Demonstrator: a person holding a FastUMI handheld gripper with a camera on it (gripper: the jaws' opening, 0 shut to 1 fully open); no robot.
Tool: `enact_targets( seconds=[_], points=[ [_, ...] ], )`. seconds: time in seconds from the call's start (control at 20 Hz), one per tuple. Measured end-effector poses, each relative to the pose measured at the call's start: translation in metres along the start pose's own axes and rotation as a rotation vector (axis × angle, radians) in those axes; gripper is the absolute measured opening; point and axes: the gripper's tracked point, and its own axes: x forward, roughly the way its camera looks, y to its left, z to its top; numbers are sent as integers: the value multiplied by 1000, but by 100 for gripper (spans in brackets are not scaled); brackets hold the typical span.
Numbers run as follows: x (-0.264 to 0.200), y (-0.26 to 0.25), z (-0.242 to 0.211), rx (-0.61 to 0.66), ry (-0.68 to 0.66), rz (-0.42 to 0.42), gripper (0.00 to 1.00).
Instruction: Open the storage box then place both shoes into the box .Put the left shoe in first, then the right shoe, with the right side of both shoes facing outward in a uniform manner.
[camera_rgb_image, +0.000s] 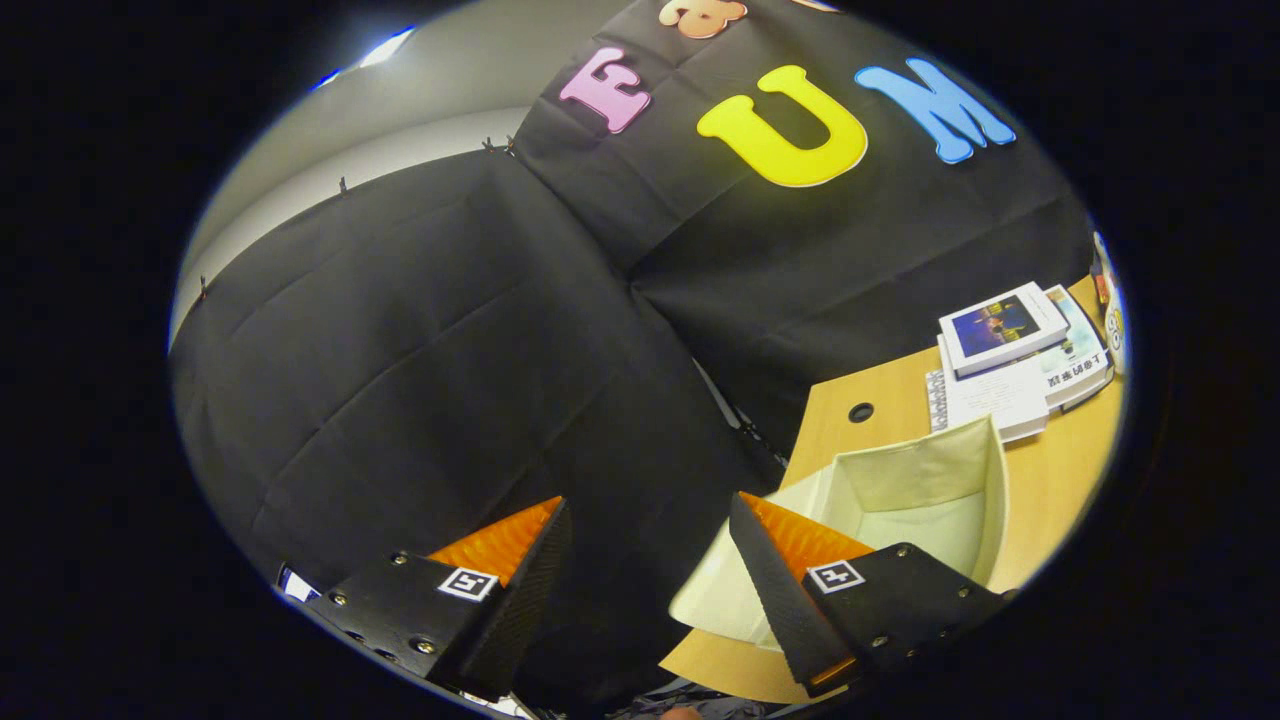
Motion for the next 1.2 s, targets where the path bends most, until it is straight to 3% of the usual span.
enact_targets(
  seconds=[0.7, 1.2],
  points=[
    [-109, -132, 54, -195, -94, -301, 97],
    [-176, -227, 56, -182, -72, -465, 97]
  ],
)
